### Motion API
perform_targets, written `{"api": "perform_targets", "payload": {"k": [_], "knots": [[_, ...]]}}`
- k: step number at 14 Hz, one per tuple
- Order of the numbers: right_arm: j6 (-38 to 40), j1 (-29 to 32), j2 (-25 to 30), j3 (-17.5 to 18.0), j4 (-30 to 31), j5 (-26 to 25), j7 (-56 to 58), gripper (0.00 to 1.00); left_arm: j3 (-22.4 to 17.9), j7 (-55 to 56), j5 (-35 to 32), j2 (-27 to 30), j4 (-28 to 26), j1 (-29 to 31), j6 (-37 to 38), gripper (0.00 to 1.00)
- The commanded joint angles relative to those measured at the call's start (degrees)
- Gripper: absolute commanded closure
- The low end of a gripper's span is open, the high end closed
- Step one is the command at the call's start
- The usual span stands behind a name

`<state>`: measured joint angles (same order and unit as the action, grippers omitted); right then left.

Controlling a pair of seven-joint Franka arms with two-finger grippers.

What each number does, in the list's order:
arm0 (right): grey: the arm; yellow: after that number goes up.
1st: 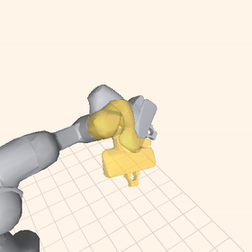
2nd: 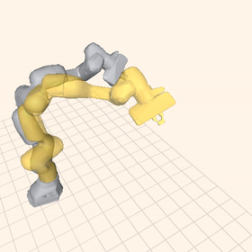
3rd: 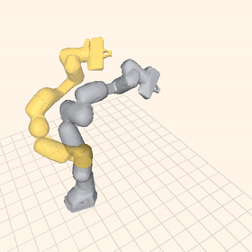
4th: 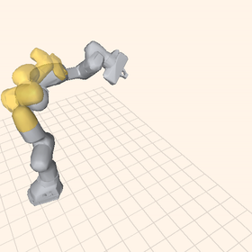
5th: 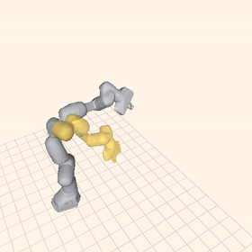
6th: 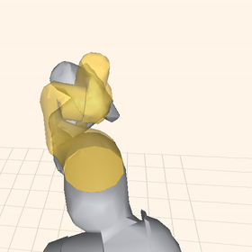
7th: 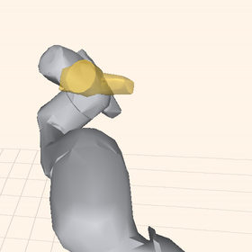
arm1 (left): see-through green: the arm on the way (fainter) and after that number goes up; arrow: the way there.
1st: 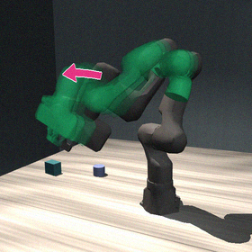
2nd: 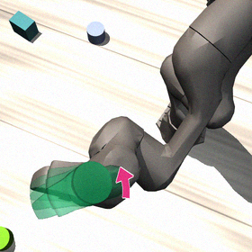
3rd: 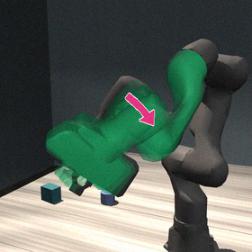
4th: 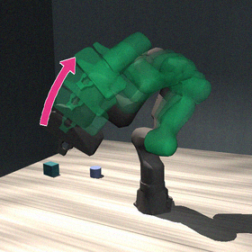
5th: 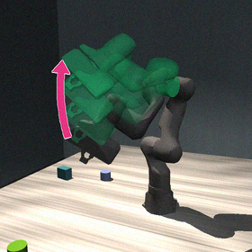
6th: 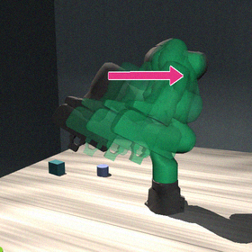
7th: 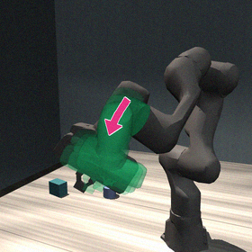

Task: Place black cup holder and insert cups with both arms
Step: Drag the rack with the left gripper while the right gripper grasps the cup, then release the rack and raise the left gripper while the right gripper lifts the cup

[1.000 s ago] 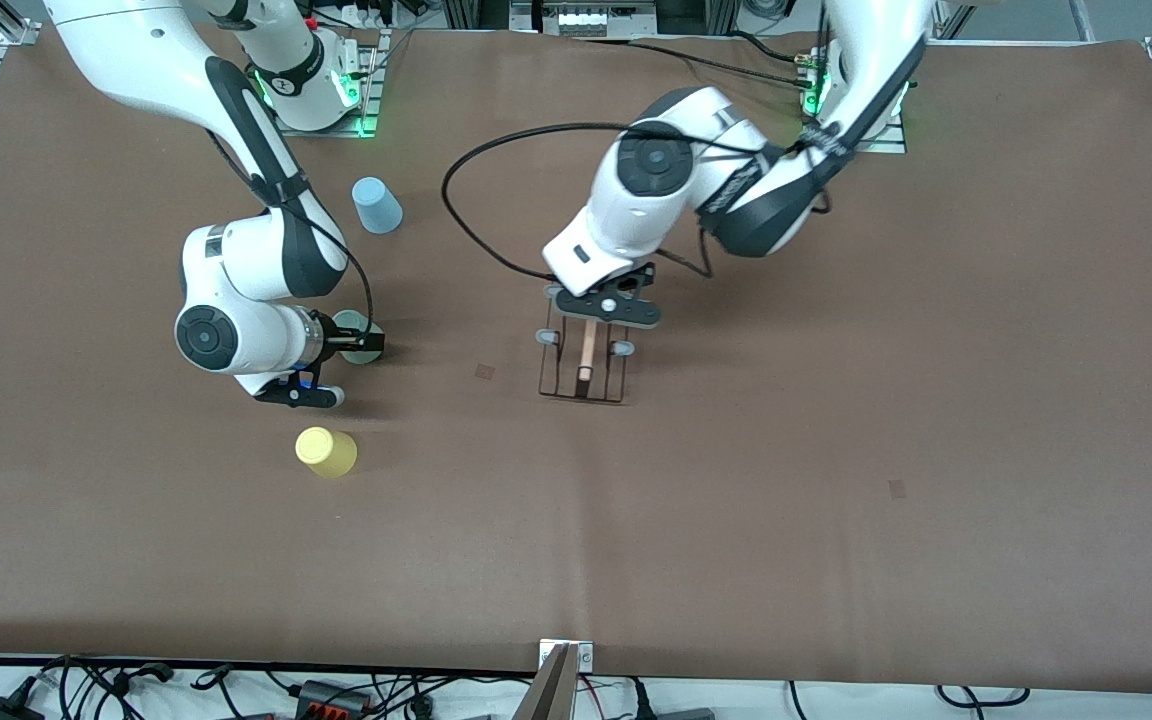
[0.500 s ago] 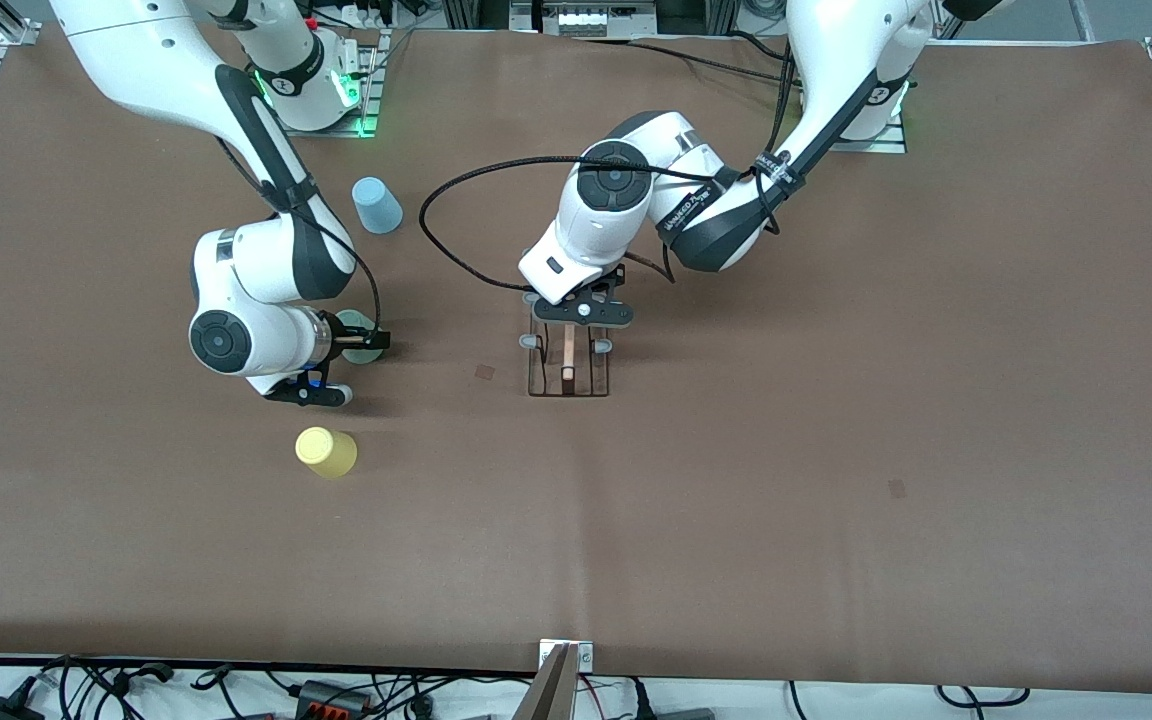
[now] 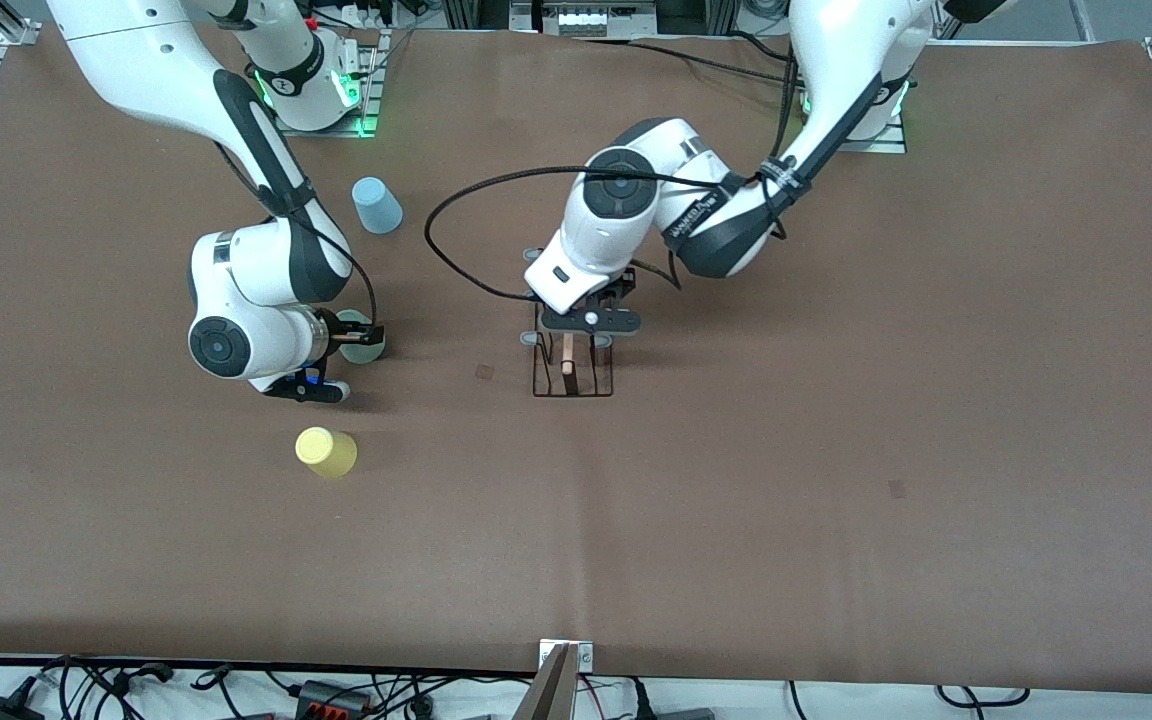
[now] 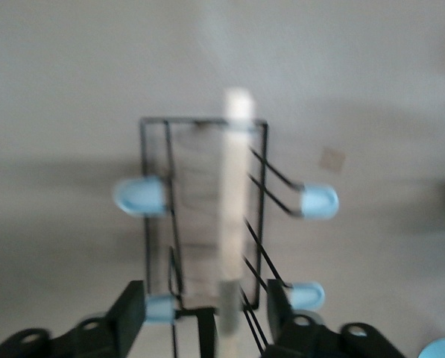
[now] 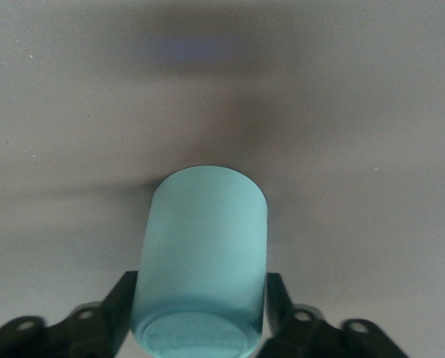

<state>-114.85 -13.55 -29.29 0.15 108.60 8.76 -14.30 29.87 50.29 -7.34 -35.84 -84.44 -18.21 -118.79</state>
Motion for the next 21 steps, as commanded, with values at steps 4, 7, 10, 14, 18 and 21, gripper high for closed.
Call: {"api": "perform_targets", "payload": {"k": [4, 7, 10, 14, 18, 21], "knots": [[12.3, 0.1, 1.3, 0.3, -10.4, 0.8, 1.0, 0.78, 0.8, -8.0, -1.5, 8.0, 0.4, 13.4, 14.7, 0.00], [22.8, -0.4, 1.3, 3.3, -20.7, 5.0, 0.7, 0.78, 0.8, -20.1, -1.1, 10.4, -0.4, 23.1, 18.2, 0.00], [24.0, -0.9, 2.4, 7.2, -21.9, 8.9, 0.2, 0.78, 0.8, -29.3, -0.7, 12.6, -0.3, 31.2, 24.9, 0.00], [23.7, -6.4, 2.7, 9.6, -23.3, 8.9, -6.5, 0.77, -7.9, -42.1, -0.2, 16.9, 0.1, 32.3, 27.5, 0.00], [20.0, -13.7, 2.6, 9.5, -23.6, 8.8, -11.8, 0.77, -13.6, -51.9, 2.1, 22.3, 0.5, 33.4, 29.8, 0.00], [17.6, -16.9, 1.8, 9.4, -23.5, 7.7, -13.4, 0.77, -21.2, -56.6, 7.4, 23.8, -0.9, 32.1, 25.6, 0.00]]}}
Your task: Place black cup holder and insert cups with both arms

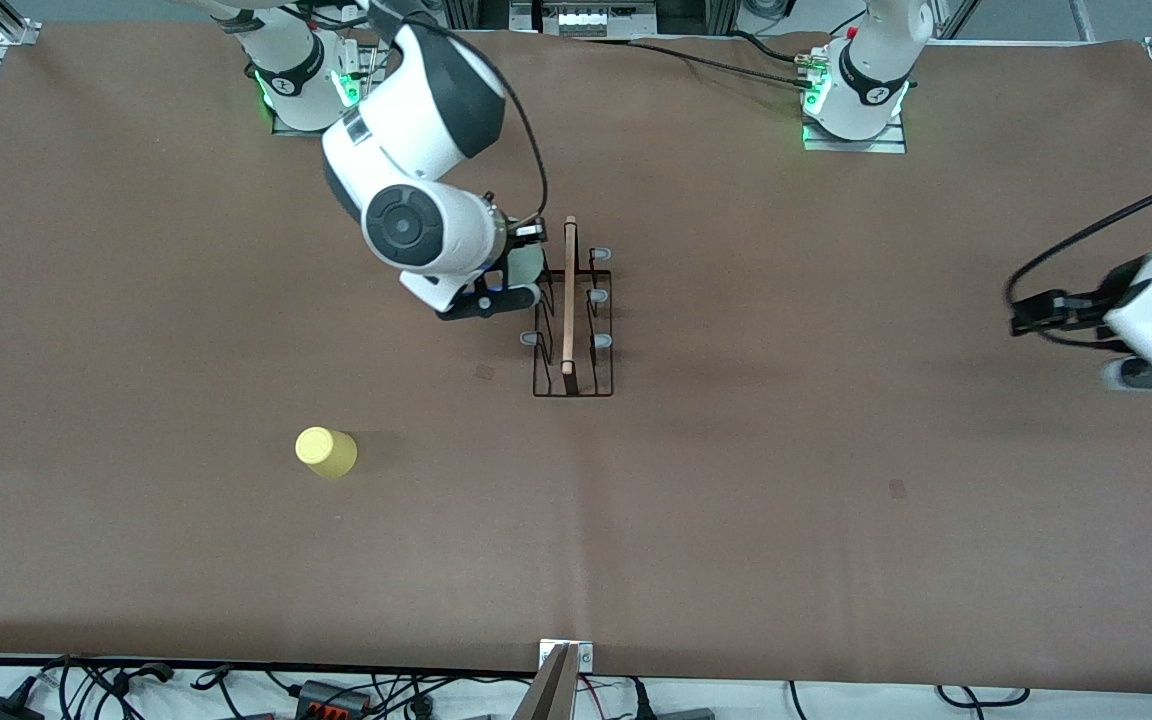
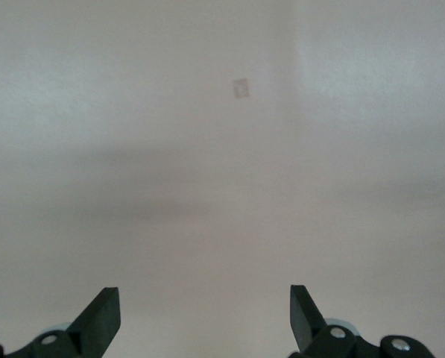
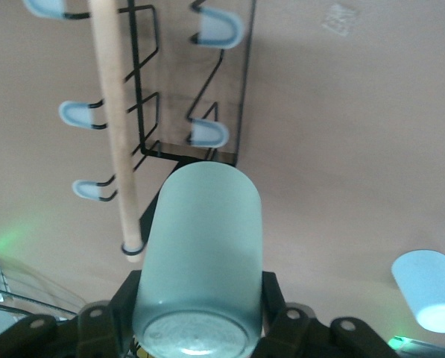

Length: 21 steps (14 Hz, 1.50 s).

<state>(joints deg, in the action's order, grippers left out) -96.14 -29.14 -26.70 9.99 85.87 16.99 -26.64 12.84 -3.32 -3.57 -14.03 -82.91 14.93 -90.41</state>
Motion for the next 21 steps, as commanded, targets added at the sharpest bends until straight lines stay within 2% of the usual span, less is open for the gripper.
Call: {"api": "perform_targets", "payload": {"k": [1, 3, 5, 8, 16, 19, 20, 21], "knots": [[-1.5, -1.4, -1.3, -0.4, -0.7, -1.2, -1.0, 0.77, -4.7, -2.9, 5.2, 3.4, -4.9, -1.0, -3.4, 0.00], [-1.3, -1.6, -1.9, -0.4, -0.6, -1.2, -1.0, 0.77, -4.7, -2.0, 4.9, 8.6, -10.2, -1.0, -5.0, 0.00], [-0.7, -1.9, -2.0, -0.4, -0.1, -1.3, -1.0, 0.77, -4.1, -0.6, 4.7, 10.0, -12.4, -1.1, -5.7, 0.00], [-0.2, -2.0, -2.2, -0.4, 0.5, -1.3, -1.1, 0.77, -3.9, 0.8, 1.1, 11.0, -13.0, -3.8, -5.0, 0.00], [-1.2, -2.4, -4.9, -0.4, 0.4, -1.2, -1.1, 0.76, -4.0, 1.6, 1.0, 10.9, -12.4, -5.0, -3.7, 0.00], [-2.6, -2.5, -6.6, -0.4, 0.4, -1.2, -1.1, 0.75, -3.8, 5.4, 0.8, 10.8, -12.4, -5.1, -3.9, 0.00], [-3.0, -2.5, -6.9, -0.4, 0.4, -1.3, -1.1, 0.60, -3.7, 7.0, 0.9, 10.8, -12.4, -5.1, -4.2, 0.00], [-3.3, -2.5, -7.3, -0.5, 0.4, -1.3, -1.2, 0.25, -3.8, 10.2, 0.8, 10.9, -12.3, -5.1, -5.0, 0.00]]}}
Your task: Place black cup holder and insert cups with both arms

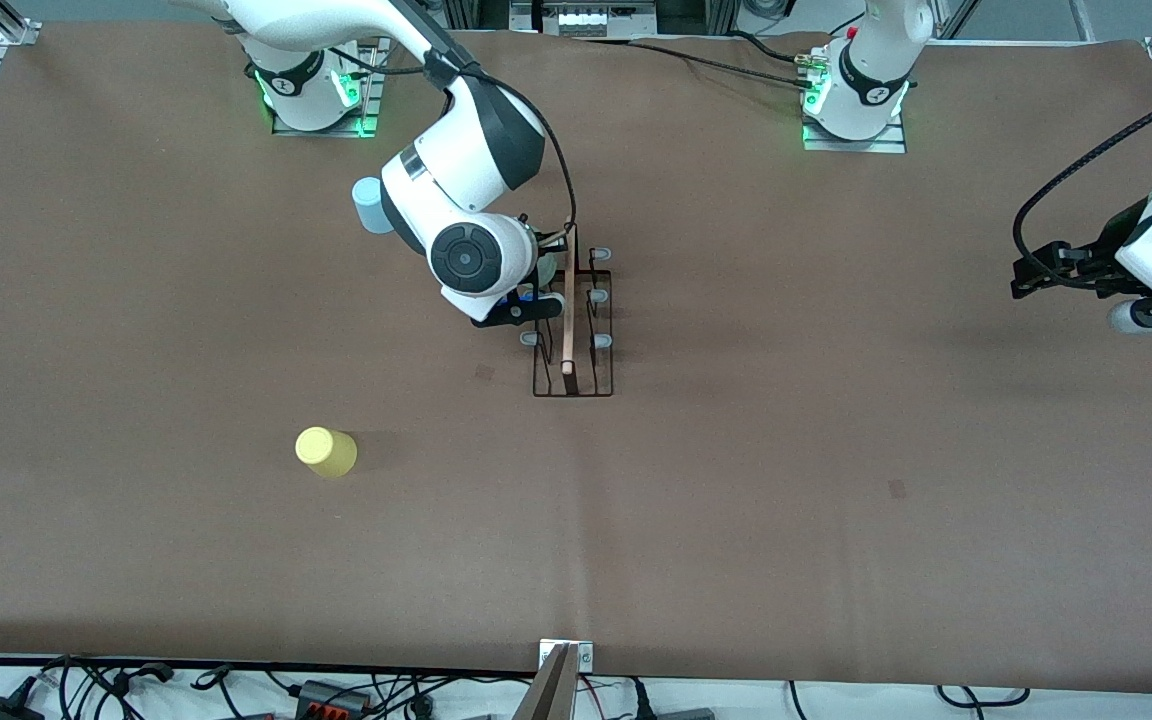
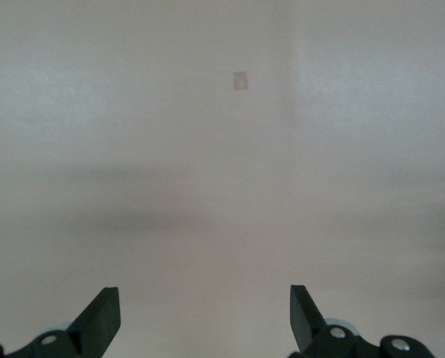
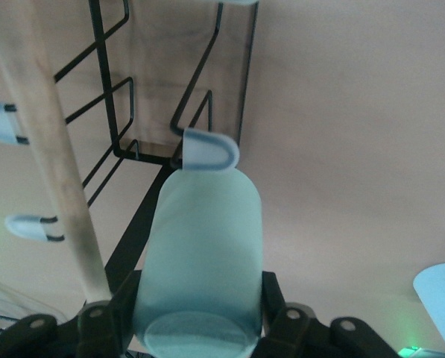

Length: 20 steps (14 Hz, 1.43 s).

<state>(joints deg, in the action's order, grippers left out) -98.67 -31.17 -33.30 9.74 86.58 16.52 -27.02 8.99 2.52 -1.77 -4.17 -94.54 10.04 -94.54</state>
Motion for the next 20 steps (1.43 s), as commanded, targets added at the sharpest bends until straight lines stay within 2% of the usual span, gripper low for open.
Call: {"api": "perform_targets", "payload": {"k": [1, 4, 6, 9, 11, 15, 20], "knots": [[-0.9, -0.3, -0.8, -0.3, -0.4, -1.0, -1.5, 0.00, 0.1, 5.7, -1.3, 1.0, -0.6, -0.1, -1.3, 0.00], [-0.4, 0.1, -0.1, -0.4, -1.3, -0.8, -6.9, 0.00, 0.7, 5.7, -1.8, 1.4, -0.2, -0.1, -0.2, 0.00], [-0.4, 2.0, 2.9, -2.1, -3.0, -1.0, -9.3, 0.00, 0.8, 4.8, -1.4, 1.4, 0.5, -0.1, 1.5, 0.00], [-0.8, 5.3, 3.2, -10.0, -4.8, -6.6, -8.5, 0.00, 0.9, 0.8, -1.2, 1.3, 0.6, -0.1, 1.4, 0.00], [-5.8, 8.7, -0.2, -13.0, -6.8, -10.2, -6.5, 0.00, 0.9, -1.5, -0.6, 1.3, 0.7, -0.1, 1.2, 0.00], [-17.0, 14.4, -5.3, -13.2, -9.8, -12.1, -1.1, 0.00, 0.9, -2.9, -0.4, 1.2, 0.7, 0.2, 1.2, 0.00], [-23.3, 17.4, -9.6, -13.0, -10.0, -12.9, 8.1, 0.00, 0.9, -5.1, -0.5, 0.8, 1.4, 0.3, 1.3, 0.00]]}}
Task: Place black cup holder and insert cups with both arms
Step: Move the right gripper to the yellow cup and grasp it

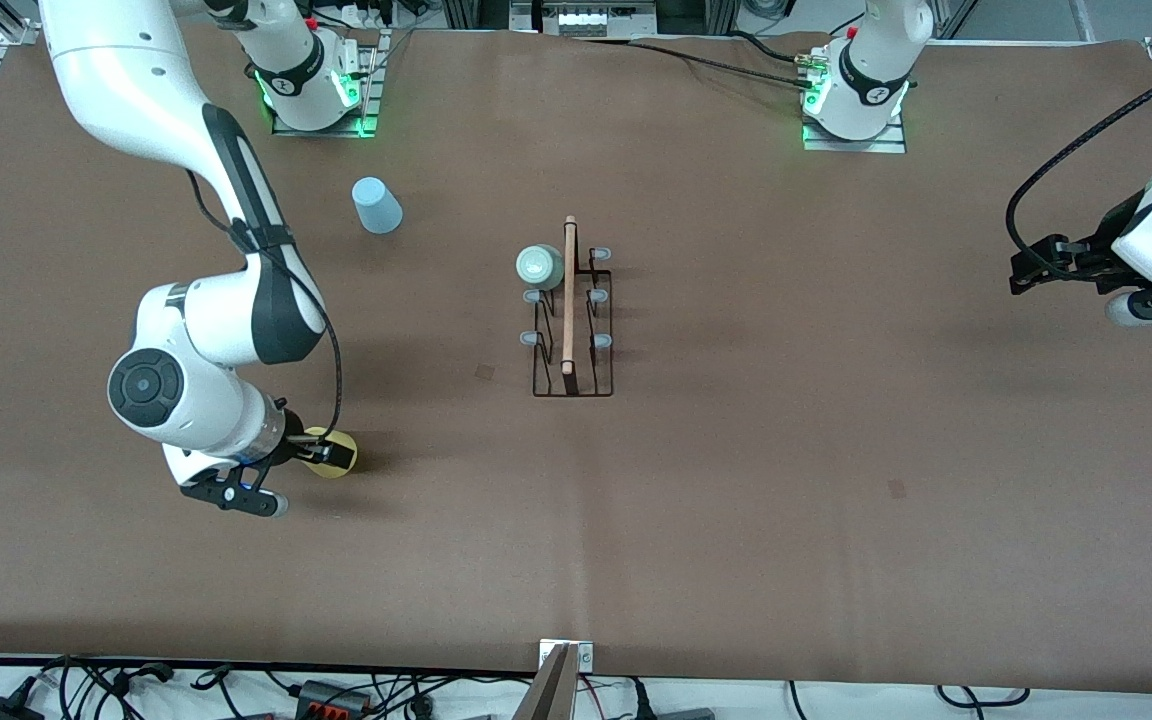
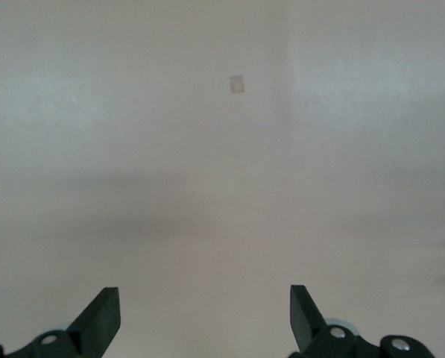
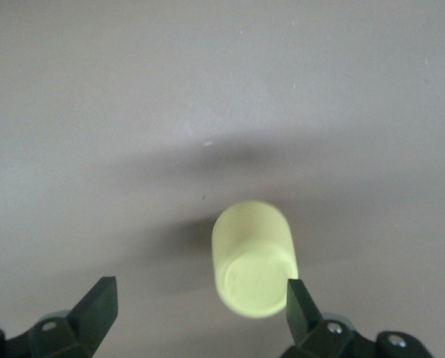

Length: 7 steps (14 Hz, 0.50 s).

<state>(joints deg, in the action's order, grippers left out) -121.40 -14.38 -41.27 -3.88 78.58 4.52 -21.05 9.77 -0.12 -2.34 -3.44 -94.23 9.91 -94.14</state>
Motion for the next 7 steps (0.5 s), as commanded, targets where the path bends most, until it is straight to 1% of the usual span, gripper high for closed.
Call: {"api": "perform_targets", "payload": {"k": [1, 4, 7], "knots": [[-0.5, 0.7, -2.1, 0.6, -2.0, -1.0, 2.8, 0.00, 0.1, -2.5, 0.1, 0.1, 1.1, 0.5, 0.9, 0.00], [-0.1, 0.8, -4.0, 0.5, -2.0, -1.0, 5.1, 0.00, 0.0, -2.7, 0.1, 0.0, 1.1, 0.6, 1.0, 0.00], [0.0, 0.9, -4.6, 0.6, -1.9, -1.2, 6.0, 0.00, -0.1, -2.7, 0.1, 0.0, 1.1, 0.6, 1.0, 0.00]]}}
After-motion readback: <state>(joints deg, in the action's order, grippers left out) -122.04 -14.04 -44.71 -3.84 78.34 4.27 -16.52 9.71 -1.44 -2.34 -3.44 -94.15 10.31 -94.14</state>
